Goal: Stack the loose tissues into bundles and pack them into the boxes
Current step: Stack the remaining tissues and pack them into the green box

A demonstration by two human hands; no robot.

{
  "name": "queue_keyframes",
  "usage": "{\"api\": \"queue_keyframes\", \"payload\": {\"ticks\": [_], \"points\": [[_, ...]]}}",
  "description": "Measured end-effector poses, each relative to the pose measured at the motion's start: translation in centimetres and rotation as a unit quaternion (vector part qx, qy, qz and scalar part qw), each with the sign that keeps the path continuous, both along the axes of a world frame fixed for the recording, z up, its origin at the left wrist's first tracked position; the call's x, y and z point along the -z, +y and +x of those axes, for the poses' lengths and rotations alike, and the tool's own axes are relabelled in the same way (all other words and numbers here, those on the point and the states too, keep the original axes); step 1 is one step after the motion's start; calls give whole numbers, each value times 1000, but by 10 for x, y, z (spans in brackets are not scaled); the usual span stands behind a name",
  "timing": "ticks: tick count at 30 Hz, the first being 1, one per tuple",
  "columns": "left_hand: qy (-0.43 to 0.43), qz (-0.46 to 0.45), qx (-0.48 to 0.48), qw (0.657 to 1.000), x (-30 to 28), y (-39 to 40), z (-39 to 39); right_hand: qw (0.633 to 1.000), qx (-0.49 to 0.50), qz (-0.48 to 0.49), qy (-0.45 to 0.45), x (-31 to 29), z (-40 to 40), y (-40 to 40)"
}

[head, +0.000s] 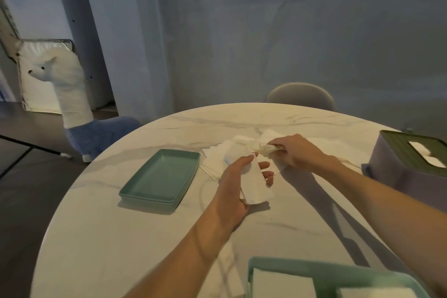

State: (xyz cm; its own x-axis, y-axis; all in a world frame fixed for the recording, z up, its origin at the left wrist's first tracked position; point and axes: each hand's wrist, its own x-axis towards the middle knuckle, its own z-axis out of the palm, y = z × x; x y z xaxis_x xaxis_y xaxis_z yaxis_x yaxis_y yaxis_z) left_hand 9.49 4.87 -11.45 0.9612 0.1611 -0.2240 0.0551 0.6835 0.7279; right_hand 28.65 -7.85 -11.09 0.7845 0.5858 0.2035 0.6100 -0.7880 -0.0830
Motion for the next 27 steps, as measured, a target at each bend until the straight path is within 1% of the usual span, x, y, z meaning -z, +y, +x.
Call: {"api": "queue_keyframes", "payload": {"ticks": [3, 6, 9, 11, 13, 16, 18, 19, 20, 21, 22, 24, 26, 27], "points": [[-3, -19, -3, 1000, -1, 0, -1, 993, 14, 118, -5, -5, -7, -14], [-3, -20, -5, 1000, 0, -1, 1, 963, 16, 268, -25, -24, -26, -22], [0, -35, -10, 999, 3, 0, 3, 937, 1, 348, 3, -56, -49, -26], [-1, -32, -8, 999, 3, 0, 4, 926, -26, 372, 53, -72, -62, -33], [6, -17, 5, 1000, 2, 0, 4, 906, -90, 386, 148, -84, -78, -42], [-15, -16, -4, 1000, 6, 3, 6, 855, -203, 372, 298, -97, -94, -55], [-38, -20, 5, 999, 8, 3, 1, 816, -237, 383, 363, -100, -97, -59], [-56, -15, 13, 998, 12, 4, -1, 802, -244, 389, 383, -99, -96, -60], [-79, -12, 29, 996, 15, 4, -4, 795, -243, 390, 396, -99, -96, -60], [-83, -8, 36, 996, 16, 4, -5, 800, -240, 380, 399, -96, -95, -60], [-83, -4, 41, 996, 16, 3, -5, 814, -233, 360, 391, -93, -96, -59], [-71, -13, 57, 996, 7, -4, -2, 861, -211, 303, 349, -87, -95, -57], [-68, -55, 125, 988, -8, -12, -4, 903, -154, 261, 304, -82, -96, -52], [-73, -67, 145, 984, -13, -15, -6, 918, -124, 245, 287, -80, -94, -50]]}}
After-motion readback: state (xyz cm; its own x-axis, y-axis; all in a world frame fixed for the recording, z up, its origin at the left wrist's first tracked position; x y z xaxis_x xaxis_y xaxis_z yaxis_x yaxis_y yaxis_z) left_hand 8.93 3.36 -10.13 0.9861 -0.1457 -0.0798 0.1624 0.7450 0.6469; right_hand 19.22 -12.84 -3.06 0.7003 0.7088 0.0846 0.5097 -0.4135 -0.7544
